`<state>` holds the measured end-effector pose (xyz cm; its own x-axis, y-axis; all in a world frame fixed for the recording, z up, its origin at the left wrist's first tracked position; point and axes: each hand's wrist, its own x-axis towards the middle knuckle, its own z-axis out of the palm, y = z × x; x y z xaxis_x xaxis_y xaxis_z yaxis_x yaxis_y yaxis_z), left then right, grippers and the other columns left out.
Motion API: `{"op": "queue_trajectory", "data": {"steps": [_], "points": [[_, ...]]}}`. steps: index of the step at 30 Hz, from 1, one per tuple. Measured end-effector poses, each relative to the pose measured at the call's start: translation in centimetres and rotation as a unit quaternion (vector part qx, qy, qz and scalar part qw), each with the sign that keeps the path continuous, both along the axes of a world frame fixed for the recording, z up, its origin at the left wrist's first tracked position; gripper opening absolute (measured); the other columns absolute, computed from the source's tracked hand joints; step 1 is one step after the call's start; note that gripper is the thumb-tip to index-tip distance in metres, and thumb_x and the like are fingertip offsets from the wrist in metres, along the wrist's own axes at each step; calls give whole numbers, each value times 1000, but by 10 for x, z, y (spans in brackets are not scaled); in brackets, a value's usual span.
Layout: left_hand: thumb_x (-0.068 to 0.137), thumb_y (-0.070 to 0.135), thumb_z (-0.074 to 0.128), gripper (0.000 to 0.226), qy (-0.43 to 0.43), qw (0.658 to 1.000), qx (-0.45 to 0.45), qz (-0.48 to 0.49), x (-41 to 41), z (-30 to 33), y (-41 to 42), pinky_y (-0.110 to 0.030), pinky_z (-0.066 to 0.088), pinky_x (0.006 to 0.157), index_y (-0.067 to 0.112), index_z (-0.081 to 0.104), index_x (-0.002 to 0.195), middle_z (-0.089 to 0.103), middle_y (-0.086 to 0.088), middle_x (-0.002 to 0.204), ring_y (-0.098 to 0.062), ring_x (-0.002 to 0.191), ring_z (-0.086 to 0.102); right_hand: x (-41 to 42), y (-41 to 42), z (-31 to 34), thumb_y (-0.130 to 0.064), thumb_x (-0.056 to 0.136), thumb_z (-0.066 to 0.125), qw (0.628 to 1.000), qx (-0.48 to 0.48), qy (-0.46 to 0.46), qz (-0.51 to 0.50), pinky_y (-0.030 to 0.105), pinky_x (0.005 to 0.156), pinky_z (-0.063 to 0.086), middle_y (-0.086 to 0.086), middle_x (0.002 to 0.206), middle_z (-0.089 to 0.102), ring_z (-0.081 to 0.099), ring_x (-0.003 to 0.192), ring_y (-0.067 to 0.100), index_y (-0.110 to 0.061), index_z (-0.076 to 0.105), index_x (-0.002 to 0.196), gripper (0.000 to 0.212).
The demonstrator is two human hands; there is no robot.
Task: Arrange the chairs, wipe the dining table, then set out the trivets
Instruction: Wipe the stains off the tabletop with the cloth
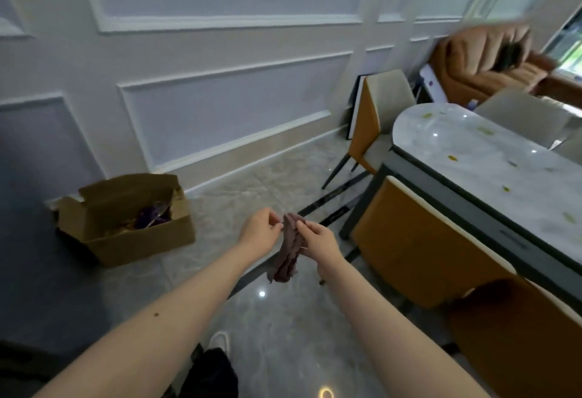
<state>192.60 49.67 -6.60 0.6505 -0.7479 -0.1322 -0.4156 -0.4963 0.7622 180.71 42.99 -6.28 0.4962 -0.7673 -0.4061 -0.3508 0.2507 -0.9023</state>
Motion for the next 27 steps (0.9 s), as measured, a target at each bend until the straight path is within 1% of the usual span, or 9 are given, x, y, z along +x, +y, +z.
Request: {"op": "queue_trajectory", "data": {"steps": [3,8,12,14,17,18,21,25,27], "points": [[88,12,63,13,72,997,-7,-32,6,-8,-51,-29,48,84,4,68,97,69,-14,99,-27,95,64,8,-37,-6,-24,99,50,999,30,-7,-42,43,88,53,19,100,71,68,94,31,-9,69,100,24],[90,6,58,13,156,985,-35,-70,46,-20,-135,-47,53,85,-1,68,94,68,-26,94,-37,92,65,41,-102,-7,-25,102,43,990,85,-40,-104,29,70,56,16,99,70,67,81,22,-6,63,114,30],[91,14,59,15,160,981,-39,-106,83,-14,-192,-45,54,81,3,69,89,69,-22,92,-31,88,66,77,-154,0,-26,103,41,987,88,-48,-124,28,72,56,7,95,71,68,83,18,-11,64,112,29],[91,18,60,17,153,981,-33,-116,102,-11,-224,-41,53,76,8,68,80,69,-17,85,-32,86,65,96,-180,2,-27,103,40,987,83,-44,-129,28,74,56,7,99,71,68,89,18,-13,65,113,30],[90,21,60,29,123,986,-21,-108,120,-8,-268,-28,38,63,18,59,61,62,-6,69,-28,75,62,116,-217,1,-28,103,40,987,80,-32,-137,29,77,56,8,104,71,68,95,20,-13,65,114,32],[90,21,60,33,111,988,-15,-106,124,-8,-284,-26,35,62,20,56,58,60,-4,68,-25,73,60,122,-231,0,-28,103,40,986,81,-34,-144,30,79,57,8,105,71,68,96,21,-13,65,114,32],[88,17,62,38,107,989,-6,-101,130,-10,-324,-24,36,66,23,50,53,59,-2,70,-22,75,59,133,-267,-6,-27,102,41,982,81,-31,-168,31,82,56,10,108,69,66,98,22,-12,64,117,31],[87,11,59,37,94,987,8,-127,136,-13,-394,-21,37,68,24,51,53,61,-1,73,-20,81,61,138,-332,-18,-27,102,42,977,84,-37,-193,33,86,55,12,110,69,66,101,24,-12,64,120,32],[88,9,58,37,93,985,13,-146,135,-14,-434,-23,39,72,23,54,54,64,-2,79,-21,89,62,135,-371,-20,-26,101,43,970,87,-45,-221,31,81,56,11,110,68,66,98,21,-13,64,117,30]]}}
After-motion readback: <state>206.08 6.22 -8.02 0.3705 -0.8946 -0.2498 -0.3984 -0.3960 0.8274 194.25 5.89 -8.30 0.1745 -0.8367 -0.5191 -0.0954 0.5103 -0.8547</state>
